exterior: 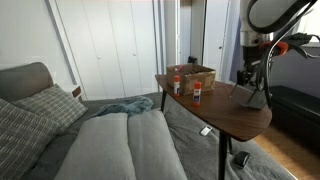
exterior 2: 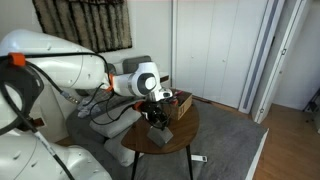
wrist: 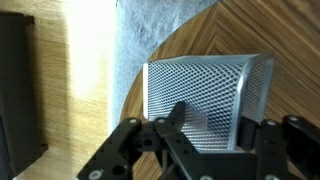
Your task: Remove the glue stick from the top of the basket and turn the basket upright then put both glue sticks in the basket
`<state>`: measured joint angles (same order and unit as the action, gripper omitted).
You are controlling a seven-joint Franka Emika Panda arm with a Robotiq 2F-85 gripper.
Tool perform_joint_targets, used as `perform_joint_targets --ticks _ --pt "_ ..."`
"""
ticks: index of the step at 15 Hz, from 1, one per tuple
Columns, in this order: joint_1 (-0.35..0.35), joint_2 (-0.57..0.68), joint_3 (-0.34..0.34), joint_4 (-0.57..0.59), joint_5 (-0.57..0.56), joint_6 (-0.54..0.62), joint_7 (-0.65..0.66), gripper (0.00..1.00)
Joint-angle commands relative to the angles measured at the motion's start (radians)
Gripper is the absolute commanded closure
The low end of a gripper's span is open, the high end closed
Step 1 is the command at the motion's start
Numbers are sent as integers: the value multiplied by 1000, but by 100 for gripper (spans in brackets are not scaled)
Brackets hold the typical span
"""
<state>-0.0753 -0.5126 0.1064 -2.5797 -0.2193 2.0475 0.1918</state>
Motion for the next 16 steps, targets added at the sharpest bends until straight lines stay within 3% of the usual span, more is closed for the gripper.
perform_joint_targets --ticks 1,9,16 --pt "29 20 -47 14 74 8 -14 100" --pt "54 63 -127 21 337 37 -62 100" --pt "15 138 -50 52 254 129 125 100"
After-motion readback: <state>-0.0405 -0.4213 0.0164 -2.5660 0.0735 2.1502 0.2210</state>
